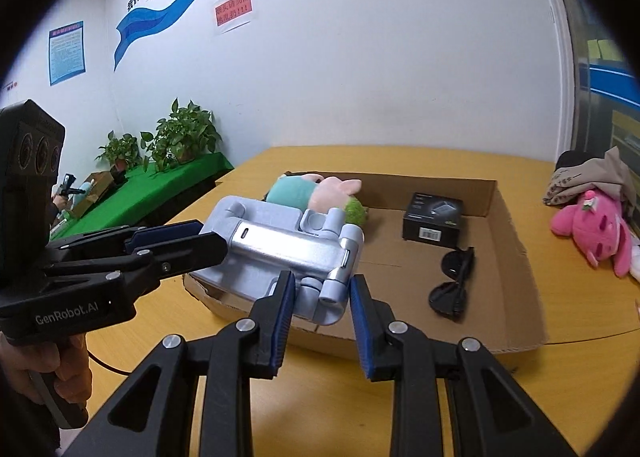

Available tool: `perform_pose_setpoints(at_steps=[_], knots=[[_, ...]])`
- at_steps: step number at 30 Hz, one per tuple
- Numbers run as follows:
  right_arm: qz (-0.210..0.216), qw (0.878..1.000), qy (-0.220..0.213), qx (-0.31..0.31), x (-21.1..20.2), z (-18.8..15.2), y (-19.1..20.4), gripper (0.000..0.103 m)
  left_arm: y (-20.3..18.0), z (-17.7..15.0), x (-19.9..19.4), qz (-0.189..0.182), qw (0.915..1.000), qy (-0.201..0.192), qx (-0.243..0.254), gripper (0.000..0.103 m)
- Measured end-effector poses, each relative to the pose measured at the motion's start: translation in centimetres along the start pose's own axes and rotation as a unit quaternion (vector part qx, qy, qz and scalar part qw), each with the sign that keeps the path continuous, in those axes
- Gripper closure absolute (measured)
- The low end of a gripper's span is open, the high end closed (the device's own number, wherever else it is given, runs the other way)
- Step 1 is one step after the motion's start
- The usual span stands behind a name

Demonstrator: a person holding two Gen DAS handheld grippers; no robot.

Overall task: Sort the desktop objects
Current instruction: 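Lift the phone stand with the left gripper over the cardboard box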

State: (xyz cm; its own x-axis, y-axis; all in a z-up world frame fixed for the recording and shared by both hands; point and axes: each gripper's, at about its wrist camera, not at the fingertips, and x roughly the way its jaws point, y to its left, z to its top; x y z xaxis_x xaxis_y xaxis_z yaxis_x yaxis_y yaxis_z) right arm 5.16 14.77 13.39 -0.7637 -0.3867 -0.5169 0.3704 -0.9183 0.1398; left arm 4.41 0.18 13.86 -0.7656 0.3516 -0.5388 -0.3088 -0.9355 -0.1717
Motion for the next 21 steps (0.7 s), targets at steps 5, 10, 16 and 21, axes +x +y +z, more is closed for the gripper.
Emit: perform_pose_setpoints(at_steps=[5, 10, 16, 21], knots=[[0.018, 1.000, 0.016, -0.003, 3.8, 0.3, 0.6, 0.076, 3.0, -0.2, 2.0, 0.027, 0.9993, 0.019, -0.016, 0.066], [0.033, 0.998, 0.057, -0.002, 8.8, 0.3, 1.6, 0.076, 7.0, -1.0, 4.9, 0.043, 0.9956, 0.054, -0.063, 0.066], [0.049, 0.992, 0.117, 0.017, 14.8, -0.9, 2.1, 0.076, 10.9, -2.9, 8.7, 0.067, 0.9874, 0.108, -0.095, 0.068], [0.054, 0.984, 0.165, 0.029, 18.5, -2.3, 1.8, 0.076, 12.6, -4.4, 11.3, 0.077, 0.9789, 0.152, -0.113, 0.069]])
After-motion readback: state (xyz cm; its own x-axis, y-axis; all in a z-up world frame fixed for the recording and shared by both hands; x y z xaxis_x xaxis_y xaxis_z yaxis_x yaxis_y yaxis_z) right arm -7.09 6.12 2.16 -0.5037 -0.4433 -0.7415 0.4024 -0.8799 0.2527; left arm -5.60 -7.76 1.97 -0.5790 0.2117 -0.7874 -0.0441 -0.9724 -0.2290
